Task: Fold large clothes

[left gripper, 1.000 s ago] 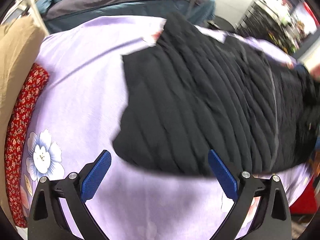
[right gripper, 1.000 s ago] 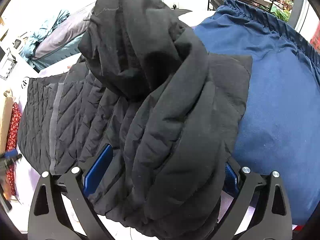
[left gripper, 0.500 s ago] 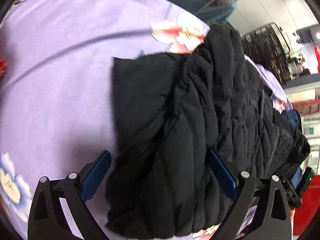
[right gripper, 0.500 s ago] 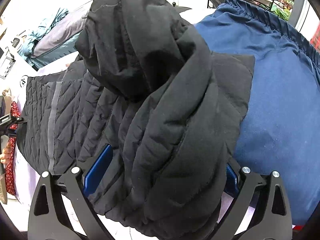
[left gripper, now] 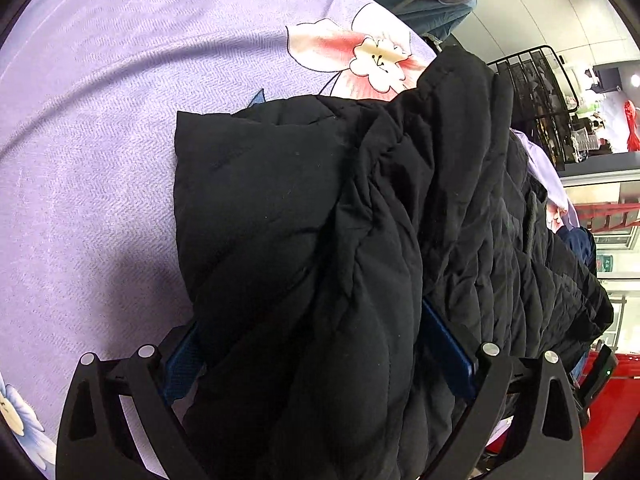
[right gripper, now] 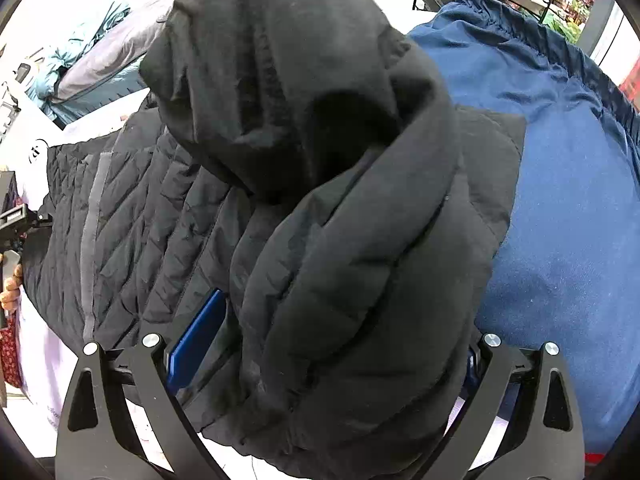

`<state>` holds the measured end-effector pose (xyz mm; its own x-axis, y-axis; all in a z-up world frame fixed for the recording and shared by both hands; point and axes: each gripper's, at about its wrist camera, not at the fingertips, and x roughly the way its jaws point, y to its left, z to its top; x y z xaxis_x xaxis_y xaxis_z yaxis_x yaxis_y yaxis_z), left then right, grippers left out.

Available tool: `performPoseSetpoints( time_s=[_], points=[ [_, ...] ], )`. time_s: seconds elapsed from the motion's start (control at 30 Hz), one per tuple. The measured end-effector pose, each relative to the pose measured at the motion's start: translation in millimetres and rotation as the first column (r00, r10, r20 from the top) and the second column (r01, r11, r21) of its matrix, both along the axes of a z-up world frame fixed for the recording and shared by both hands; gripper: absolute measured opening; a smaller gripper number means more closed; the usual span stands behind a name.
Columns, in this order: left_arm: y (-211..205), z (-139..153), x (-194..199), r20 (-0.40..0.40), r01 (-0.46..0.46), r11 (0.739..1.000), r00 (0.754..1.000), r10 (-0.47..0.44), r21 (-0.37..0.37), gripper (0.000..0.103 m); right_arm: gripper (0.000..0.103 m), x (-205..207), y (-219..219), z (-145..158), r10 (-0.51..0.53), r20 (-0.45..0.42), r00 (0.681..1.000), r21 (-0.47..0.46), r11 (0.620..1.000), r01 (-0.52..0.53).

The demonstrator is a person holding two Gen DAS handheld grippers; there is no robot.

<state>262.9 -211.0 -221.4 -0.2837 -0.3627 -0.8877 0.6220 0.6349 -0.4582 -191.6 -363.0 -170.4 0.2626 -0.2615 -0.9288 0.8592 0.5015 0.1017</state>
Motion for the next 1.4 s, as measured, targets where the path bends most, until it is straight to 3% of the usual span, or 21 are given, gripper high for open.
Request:
performPoseSetpoints(
  time_s=[0.1,0.3,0.37,0.47,0.6,0.83,1.03,1.2,1.4],
  points=[
    [-2,2,-2,0.013,0.004,1.000,1.000,-0.004,0.001,0.091,0.090,2,2,0,-0.011,-0.008,1.000,-0.008,1.000,0.011],
    [-3,26,-23,0.134,0.032,0.999,0.991,-0.028,-0.029,0.062,0.059,-2,7,9,-0.047,0.012,0.999,0.002,0.999,0.047],
    [1,38,-29,0.160,0.033,0.998,0.987,-0.025,-0.046,0.047,0.049,-4,12,13,-0.045,0.030,0.999,0.012,0.999,0.044],
    [7,55,-35,0.187,0.044,0.996,0.982,-0.029,-0.074,0.038,0.037,-4,21,22,-0.027,0.054,0.998,0.019,0.999,0.026],
    [19,85,-46,0.205,0.059,0.988,0.978,-0.029,-0.141,0.031,0.029,-2,33,35,-0.003,0.087,0.996,0.021,1.000,0.001],
    [53,132,-86,0.270,0.137,0.971,0.960,-0.081,-0.195,0.027,0.025,1,61,63,0.066,0.136,0.989,0.012,0.998,-0.068],
    [105,141,-115,0.291,0.126,0.977,0.954,-0.071,-0.175,0.027,0.024,1,97,76,0.166,0.130,0.978,0.035,0.985,-0.171],
    [154,137,-120,0.258,0.052,0.984,0.966,-0.007,-0.167,0.027,0.024,1,117,72,0.199,0.130,0.971,0.057,0.977,-0.208],
    [164,151,-128,0.262,0.010,0.982,0.964,0.041,-0.188,0.026,0.023,17,112,81,0.236,0.132,0.963,0.059,0.968,-0.246]
  ],
)
